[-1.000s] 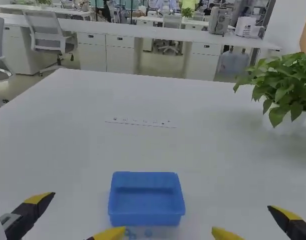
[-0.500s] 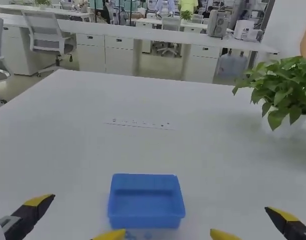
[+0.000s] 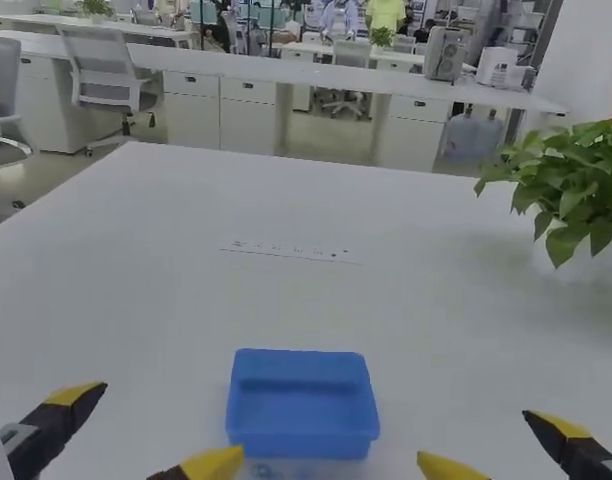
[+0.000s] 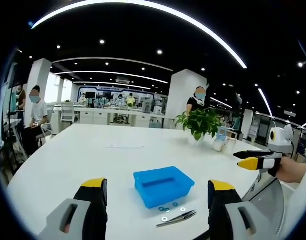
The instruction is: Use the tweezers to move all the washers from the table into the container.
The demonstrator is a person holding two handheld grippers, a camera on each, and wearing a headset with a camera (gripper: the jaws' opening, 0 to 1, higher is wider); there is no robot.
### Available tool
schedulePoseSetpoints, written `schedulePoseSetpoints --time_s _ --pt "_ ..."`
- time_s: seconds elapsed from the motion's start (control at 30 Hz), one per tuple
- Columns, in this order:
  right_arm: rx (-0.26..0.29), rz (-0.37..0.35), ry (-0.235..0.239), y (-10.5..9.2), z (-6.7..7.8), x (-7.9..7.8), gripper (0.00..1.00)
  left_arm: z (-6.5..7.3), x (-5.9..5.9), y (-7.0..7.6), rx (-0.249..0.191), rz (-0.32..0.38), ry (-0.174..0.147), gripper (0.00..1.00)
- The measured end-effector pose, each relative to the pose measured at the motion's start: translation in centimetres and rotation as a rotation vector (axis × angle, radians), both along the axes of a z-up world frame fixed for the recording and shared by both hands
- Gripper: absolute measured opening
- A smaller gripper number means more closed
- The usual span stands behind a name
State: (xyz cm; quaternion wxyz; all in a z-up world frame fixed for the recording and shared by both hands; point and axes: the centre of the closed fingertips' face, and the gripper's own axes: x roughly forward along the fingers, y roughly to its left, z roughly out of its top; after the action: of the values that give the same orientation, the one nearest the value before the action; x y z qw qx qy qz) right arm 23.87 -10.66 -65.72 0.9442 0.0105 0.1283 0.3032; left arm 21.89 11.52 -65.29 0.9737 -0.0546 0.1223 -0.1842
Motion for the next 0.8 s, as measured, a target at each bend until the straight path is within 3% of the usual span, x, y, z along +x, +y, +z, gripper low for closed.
schedulePoseSetpoints --time_s 0.23,0.47,0.67,0.7,0.8 --pt "-0.016 0.025 0.006 0.5 -0.2 -0.2 0.70 -0.4 0.3 -0.7 0.013 -0.035 0.013 0.82" --pt "-0.035 0.065 0.037 1.4 -1.2 0.7 0.65 -1.1 0.8 -0.3 0.031 -0.042 0.040 0.79" --pt "-0.083 0.151 0.098 3.2 -3.2 1.5 0.58 -3.2 1.2 0.3 0.077 -0.058 0.114 0.75" --pt "-0.105 0.180 0.108 3.7 -3.6 1.6 0.57 -4.1 1.2 0.4 0.090 -0.064 0.149 0.73" --pt "-0.148 0.253 0.169 4.8 -5.3 1.6 0.51 -5.7 0.8 -0.9 0.074 -0.175 0.223 0.61"
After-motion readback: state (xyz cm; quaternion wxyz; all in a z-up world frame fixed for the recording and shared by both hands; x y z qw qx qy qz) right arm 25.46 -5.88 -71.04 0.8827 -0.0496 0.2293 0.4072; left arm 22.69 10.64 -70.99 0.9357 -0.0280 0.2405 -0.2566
